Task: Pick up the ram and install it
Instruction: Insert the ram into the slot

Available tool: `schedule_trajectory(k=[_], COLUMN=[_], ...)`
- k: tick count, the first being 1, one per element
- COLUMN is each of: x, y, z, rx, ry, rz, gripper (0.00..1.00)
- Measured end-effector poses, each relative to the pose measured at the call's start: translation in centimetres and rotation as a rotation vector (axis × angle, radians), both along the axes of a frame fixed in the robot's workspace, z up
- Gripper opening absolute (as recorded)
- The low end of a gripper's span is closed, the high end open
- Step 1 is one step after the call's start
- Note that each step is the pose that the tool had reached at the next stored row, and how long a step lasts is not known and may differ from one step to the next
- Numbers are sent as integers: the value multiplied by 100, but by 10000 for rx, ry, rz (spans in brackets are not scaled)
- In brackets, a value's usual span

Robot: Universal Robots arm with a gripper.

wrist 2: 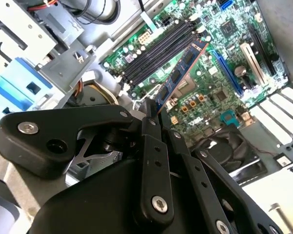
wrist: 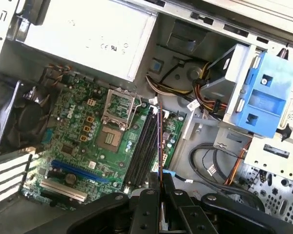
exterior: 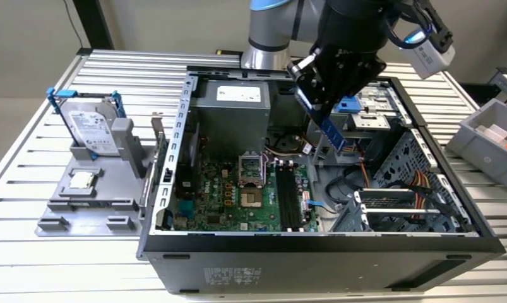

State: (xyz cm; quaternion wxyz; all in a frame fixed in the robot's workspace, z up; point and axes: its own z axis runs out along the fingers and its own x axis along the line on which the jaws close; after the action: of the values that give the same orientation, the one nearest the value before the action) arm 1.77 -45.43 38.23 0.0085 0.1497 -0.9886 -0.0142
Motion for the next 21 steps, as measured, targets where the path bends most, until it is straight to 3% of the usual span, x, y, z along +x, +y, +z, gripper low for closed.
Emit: schedule_trajectory(k=[12,21], x=[0,0], y=[0,0], z=[-5,-8], rx=[0,1], ry=[0,0], rz=[-1077,-1463], gripper=[0,0])
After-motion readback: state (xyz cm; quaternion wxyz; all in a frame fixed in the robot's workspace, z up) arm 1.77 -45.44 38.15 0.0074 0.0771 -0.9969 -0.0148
